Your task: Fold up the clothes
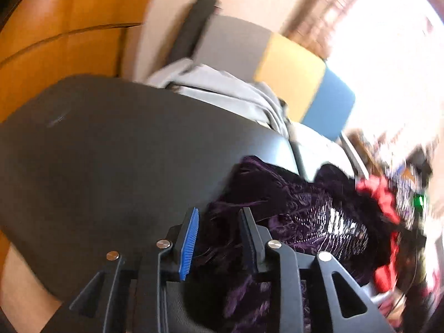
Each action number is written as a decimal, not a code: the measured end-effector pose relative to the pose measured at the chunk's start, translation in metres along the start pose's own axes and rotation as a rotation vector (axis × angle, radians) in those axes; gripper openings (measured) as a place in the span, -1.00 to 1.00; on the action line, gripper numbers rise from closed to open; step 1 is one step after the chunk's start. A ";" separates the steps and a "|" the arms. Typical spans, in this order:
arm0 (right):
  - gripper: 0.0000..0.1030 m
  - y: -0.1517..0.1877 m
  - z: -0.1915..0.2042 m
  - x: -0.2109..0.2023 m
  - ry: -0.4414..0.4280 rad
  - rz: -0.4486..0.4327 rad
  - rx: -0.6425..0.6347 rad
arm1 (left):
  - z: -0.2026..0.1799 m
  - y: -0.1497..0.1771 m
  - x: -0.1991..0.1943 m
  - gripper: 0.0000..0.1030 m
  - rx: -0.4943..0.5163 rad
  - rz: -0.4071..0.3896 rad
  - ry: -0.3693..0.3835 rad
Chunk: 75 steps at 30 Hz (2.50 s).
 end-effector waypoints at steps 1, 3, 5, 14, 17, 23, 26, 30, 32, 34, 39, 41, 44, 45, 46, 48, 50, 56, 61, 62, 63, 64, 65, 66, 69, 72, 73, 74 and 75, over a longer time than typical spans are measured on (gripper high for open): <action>1.00 -0.002 -0.006 0.009 0.028 0.014 0.004 | -0.006 -0.002 0.011 -0.39 0.050 0.021 -0.016; 0.95 0.000 -0.014 0.027 0.059 0.040 0.037 | -0.023 -0.005 0.033 -0.39 0.134 0.058 -0.017; 0.50 0.010 -0.020 0.039 0.010 0.082 0.103 | -0.042 -0.003 0.052 -0.35 0.218 0.099 -0.001; -0.38 0.017 -0.033 0.032 -0.113 0.072 0.175 | -0.039 0.023 0.099 -0.34 0.236 0.244 -0.015; -0.48 -0.012 -0.018 0.013 -0.103 0.005 0.071 | -0.014 0.024 0.094 -0.49 0.126 0.246 -0.055; -0.52 -0.073 0.063 -0.029 -0.378 -0.127 0.014 | 0.049 0.064 0.047 -0.56 -0.132 0.230 -0.115; -0.45 -0.069 0.137 -0.044 -0.614 -0.100 -0.055 | 0.069 0.078 0.019 -0.55 -0.250 0.213 -0.140; 0.18 -0.002 0.236 -0.062 -0.820 -0.003 -0.216 | 0.076 0.081 -0.014 -0.52 -0.320 0.179 -0.148; 0.26 0.048 0.272 -0.067 -0.885 0.081 -0.287 | 0.073 0.076 -0.031 -0.48 -0.305 0.151 -0.162; 0.26 0.094 0.283 -0.069 -0.900 0.157 -0.338 | 0.068 0.068 -0.046 -0.46 -0.285 0.115 -0.168; 0.49 0.167 0.240 -0.064 -0.859 0.282 -0.300 | 0.014 0.023 -0.049 -0.38 -0.224 0.065 0.036; 0.61 0.171 0.204 -0.058 -0.816 0.286 -0.216 | -0.025 0.014 -0.033 -0.37 -0.185 0.094 0.134; 0.82 0.169 0.144 -0.051 -0.739 0.275 -0.056 | -0.083 0.005 -0.006 -0.37 -0.094 0.140 0.224; 0.90 0.169 0.126 -0.050 -0.714 0.263 -0.005 | -0.104 0.003 0.003 -0.37 -0.037 0.150 0.228; 0.95 0.168 0.110 -0.049 -0.690 0.251 0.044 | -0.124 0.001 0.013 -0.35 0.030 0.157 0.223; 1.00 0.166 0.081 -0.048 -0.646 0.228 0.126 | -0.162 0.000 0.029 -0.28 0.169 0.172 0.215; 1.00 0.166 0.061 -0.048 -0.614 0.205 0.174 | -0.189 0.005 0.042 -0.12 0.318 0.185 0.195; 1.00 0.148 0.053 -0.037 -0.537 0.152 0.154 | -0.213 0.013 0.095 -0.09 0.580 0.205 0.059; 1.00 0.127 0.063 -0.040 -0.535 0.095 0.038 | -0.144 -0.039 0.115 -0.68 0.237 0.171 0.068; 1.00 0.124 0.063 -0.037 -0.519 0.095 0.018 | -0.123 -0.053 0.118 -0.73 0.169 0.152 0.039; 1.00 0.121 0.062 -0.032 -0.494 0.094 0.002 | -0.094 -0.065 0.122 -0.74 0.105 0.140 -0.009; 1.00 0.115 0.054 -0.029 -0.468 0.079 0.008 | -0.073 -0.070 0.122 -0.76 0.060 0.139 -0.033; 1.00 0.106 0.041 -0.028 -0.450 0.054 0.035 | -0.057 -0.070 0.122 -0.76 0.025 0.142 -0.044; 1.00 0.095 0.028 -0.027 -0.436 0.028 0.068 | -0.040 -0.070 0.121 -0.76 -0.009 0.145 -0.055; 1.00 0.063 -0.013 -0.026 -0.393 -0.052 0.166 | -0.015 -0.044 0.119 -0.63 -0.039 0.195 -0.067; 1.00 0.031 -0.056 -0.026 -0.349 -0.131 0.263 | -0.002 -0.018 0.118 -0.62 -0.058 0.233 -0.074; 1.00 0.019 -0.065 -0.022 -0.348 -0.149 0.294 | -0.004 -0.013 0.117 -0.62 -0.059 0.229 -0.075; 1.00 0.006 -0.072 -0.017 -0.352 -0.163 0.324 | -0.005 -0.009 0.116 -0.62 -0.060 0.224 -0.076; 1.00 -0.006 -0.080 -0.010 -0.360 -0.172 0.357 | -0.007 -0.004 0.115 -0.61 -0.061 0.220 -0.076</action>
Point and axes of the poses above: each gripper's, at about its wrist camera, not at the fingertips, and x roughly the way its jaws point, z to its left, y to its underside, the point moved 10 cm from there along x, roughly the way its jaws point, and after that the axes turned 1 degree about x, right-handed, at the moved point
